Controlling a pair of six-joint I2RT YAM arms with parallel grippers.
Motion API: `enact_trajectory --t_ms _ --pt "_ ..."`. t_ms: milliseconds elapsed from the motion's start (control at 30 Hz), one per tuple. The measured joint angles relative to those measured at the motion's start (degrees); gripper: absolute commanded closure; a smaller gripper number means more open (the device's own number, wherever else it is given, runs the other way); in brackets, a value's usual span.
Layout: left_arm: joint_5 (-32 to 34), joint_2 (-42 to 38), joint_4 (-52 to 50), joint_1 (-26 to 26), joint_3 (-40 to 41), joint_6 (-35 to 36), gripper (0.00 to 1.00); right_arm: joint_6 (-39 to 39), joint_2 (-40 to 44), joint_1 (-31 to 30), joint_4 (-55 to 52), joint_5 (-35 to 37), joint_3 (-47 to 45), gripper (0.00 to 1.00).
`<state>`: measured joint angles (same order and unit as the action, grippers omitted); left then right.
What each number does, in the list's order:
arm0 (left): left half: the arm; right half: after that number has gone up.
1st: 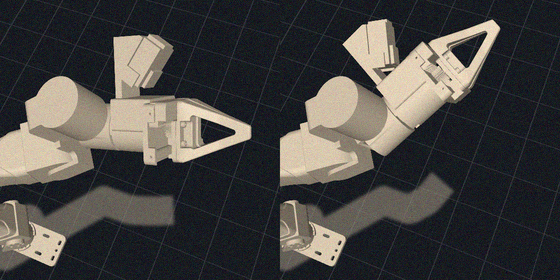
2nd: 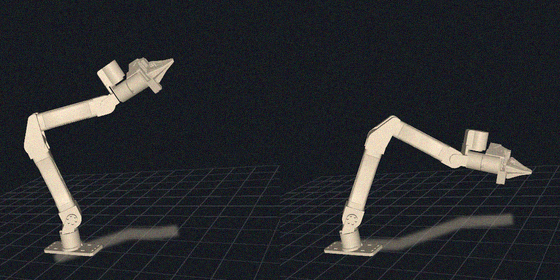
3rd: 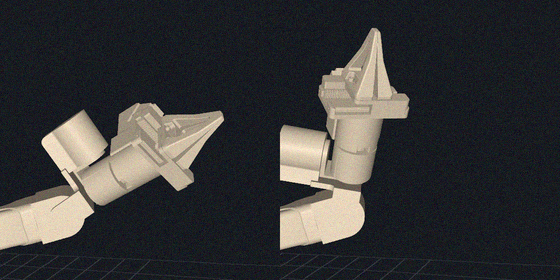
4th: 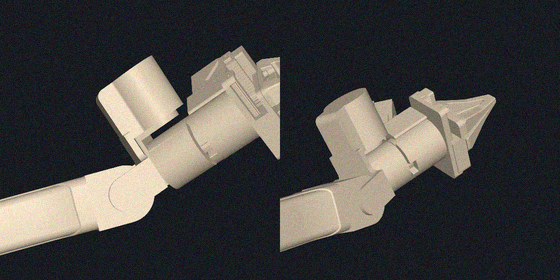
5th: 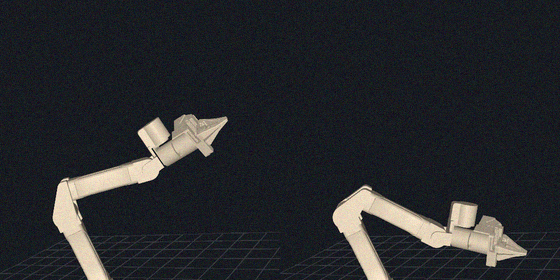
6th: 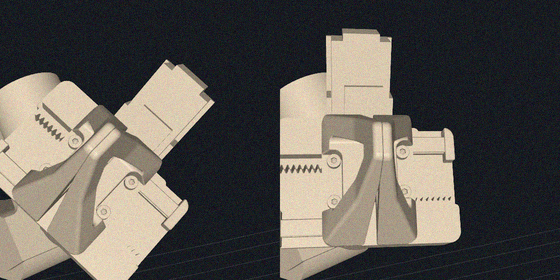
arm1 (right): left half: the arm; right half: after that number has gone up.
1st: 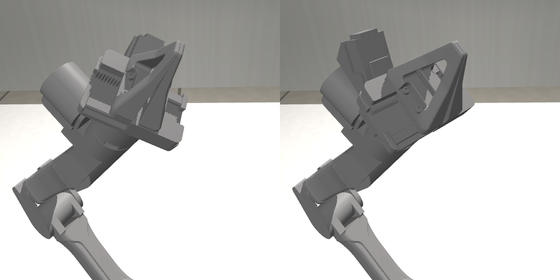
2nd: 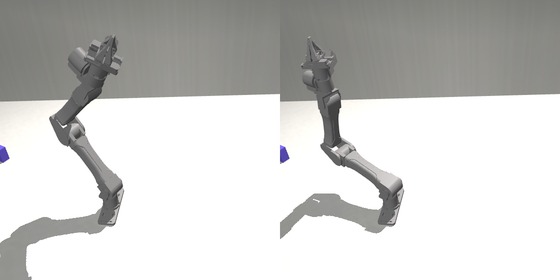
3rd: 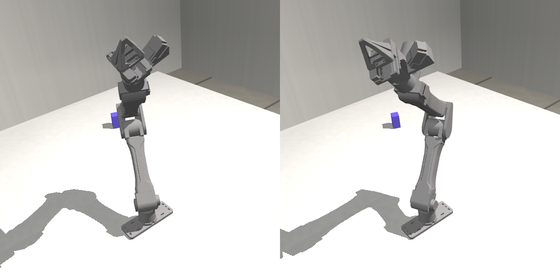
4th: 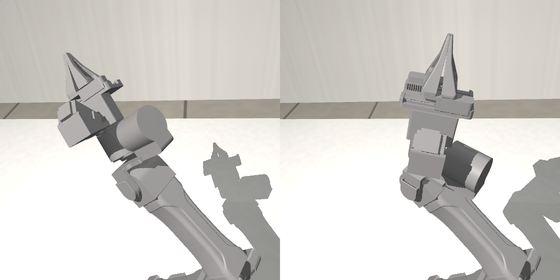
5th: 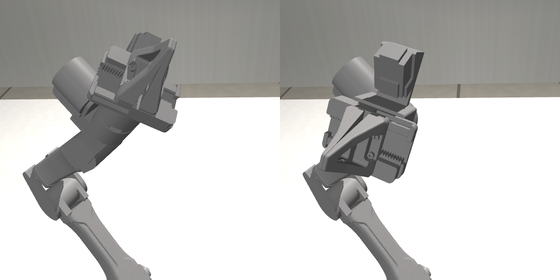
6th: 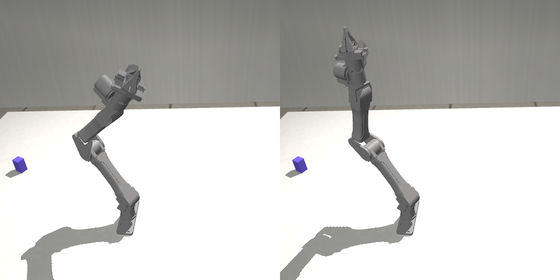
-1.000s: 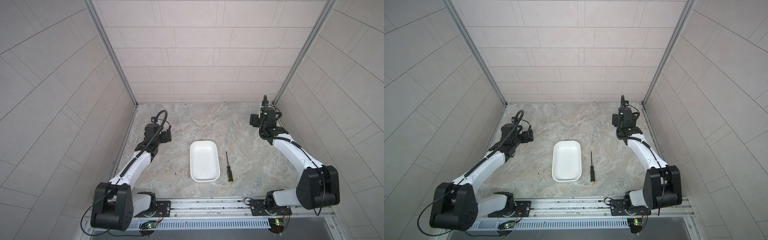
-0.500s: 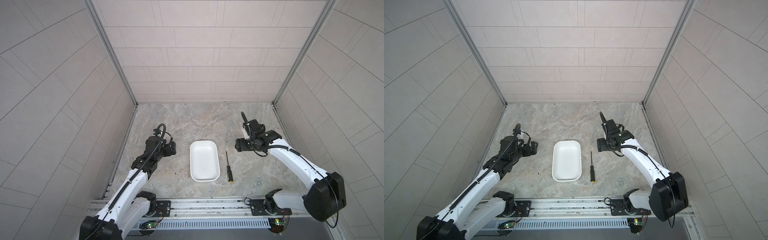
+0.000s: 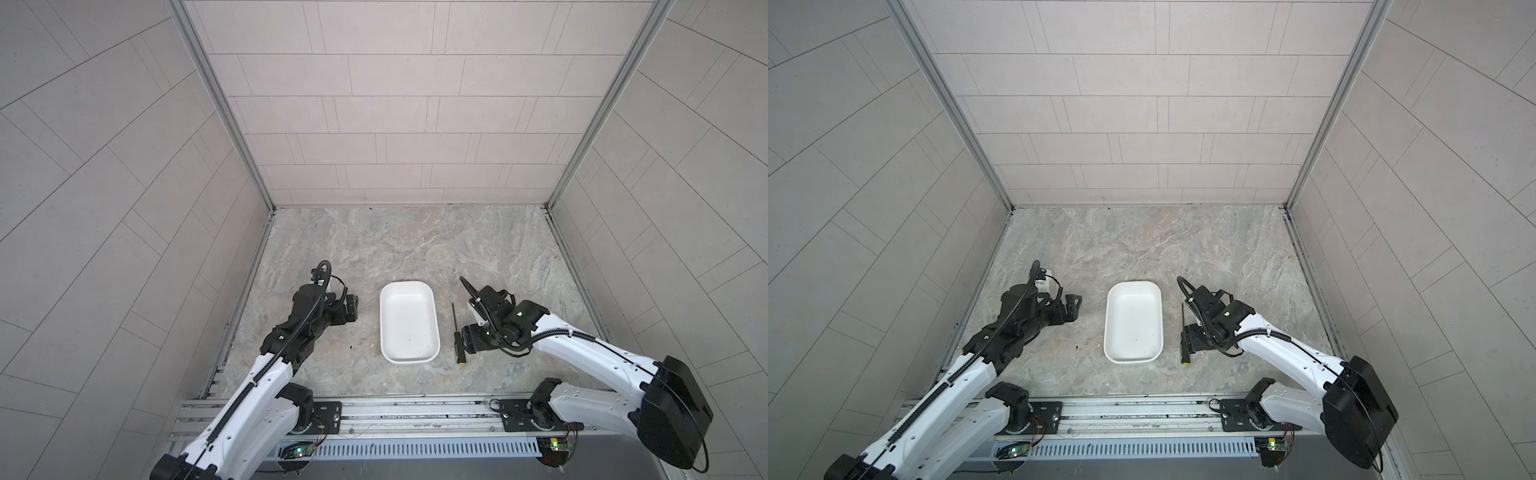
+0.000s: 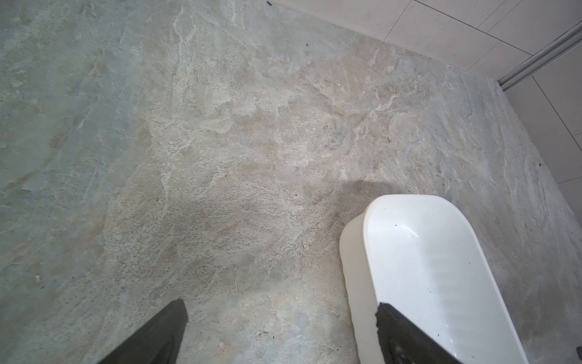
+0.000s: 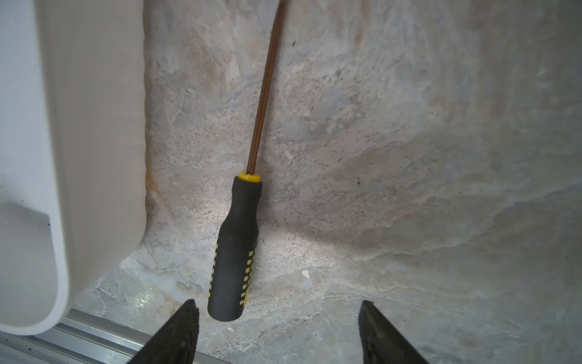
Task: Put the screwdriver in the bin
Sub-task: Pick up the screwdriver from the bottom-center of the table.
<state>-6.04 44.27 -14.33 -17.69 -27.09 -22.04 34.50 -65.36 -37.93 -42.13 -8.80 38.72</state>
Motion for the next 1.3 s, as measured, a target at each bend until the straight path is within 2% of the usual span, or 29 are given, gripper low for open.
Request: enact_trajectory --t_ms 267,733,1067,1300 --pt "0.0 0.1 -1.0 -0.8 0.0 0.6 0.0 4.0 -0.6 -4.1 4.4 0.1 -2.6 0.29" --pt "-4.1 4.1 -1.1 -1.4 0.0 2.3 0.0 5.0 -6.5 -4.8 8.0 0.4 -2.6 0.37" --pt "-11.8 4.1 -0.9 -1.6 0.0 1.3 0.0 5.0 -9.8 -4.8 9.4 0.9 -2.6 0.48" --pt "-14.6 5.6 -0.5 -2.2 0.0 1.0 0.0 5.0 -11.0 -4.8 9.9 1.1 -2.2 0.53"
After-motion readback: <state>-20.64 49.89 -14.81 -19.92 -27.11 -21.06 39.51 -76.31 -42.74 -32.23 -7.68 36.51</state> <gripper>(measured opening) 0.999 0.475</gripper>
